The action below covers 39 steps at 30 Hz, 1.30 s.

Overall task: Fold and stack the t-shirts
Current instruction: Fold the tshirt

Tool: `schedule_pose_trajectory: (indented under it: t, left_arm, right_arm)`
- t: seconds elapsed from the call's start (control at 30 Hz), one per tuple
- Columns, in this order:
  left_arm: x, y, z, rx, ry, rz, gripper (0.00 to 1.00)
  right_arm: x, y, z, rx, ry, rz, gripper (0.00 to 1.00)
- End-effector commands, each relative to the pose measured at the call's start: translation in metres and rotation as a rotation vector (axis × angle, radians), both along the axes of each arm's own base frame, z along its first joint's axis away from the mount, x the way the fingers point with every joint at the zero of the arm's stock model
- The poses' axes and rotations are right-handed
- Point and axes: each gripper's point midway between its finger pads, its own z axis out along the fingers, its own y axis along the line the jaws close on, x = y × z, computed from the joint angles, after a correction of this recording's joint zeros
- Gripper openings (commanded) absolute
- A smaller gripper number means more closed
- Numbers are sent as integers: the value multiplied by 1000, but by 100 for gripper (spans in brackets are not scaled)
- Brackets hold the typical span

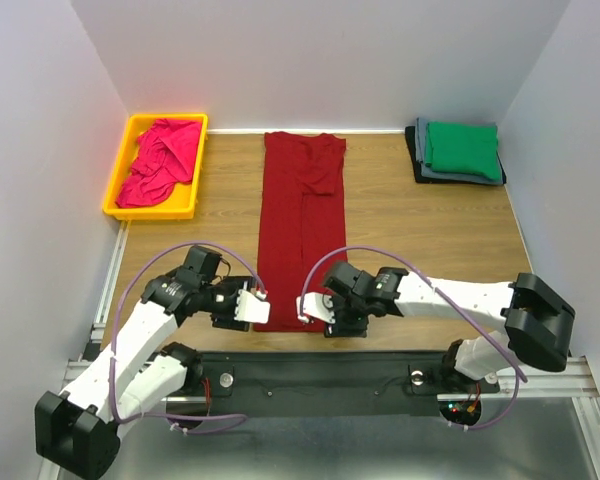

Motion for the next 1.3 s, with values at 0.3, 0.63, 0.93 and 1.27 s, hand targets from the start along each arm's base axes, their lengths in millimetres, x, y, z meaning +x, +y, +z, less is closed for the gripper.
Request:
schedule_pose_trajectory:
  t: [0.3,0.63,0.93,1.27]
  left_arm:
    - [-9,-6,-11,36,-70,-151,73]
    - [-22,-10,-40,127,-64,-298,61]
    - [-33,-25,-59,166,-135,-462,63]
    - [-31,-37,-77,221,-95,-434,57]
  right_arm:
    - [14,3,-44,-40,-151,-37,49]
    - [11,2,-51,-47,-109,-148,1]
    - [8,9,-41,1,-47,-204,1]
    - [7,9,-35,24,-19,-207,1]
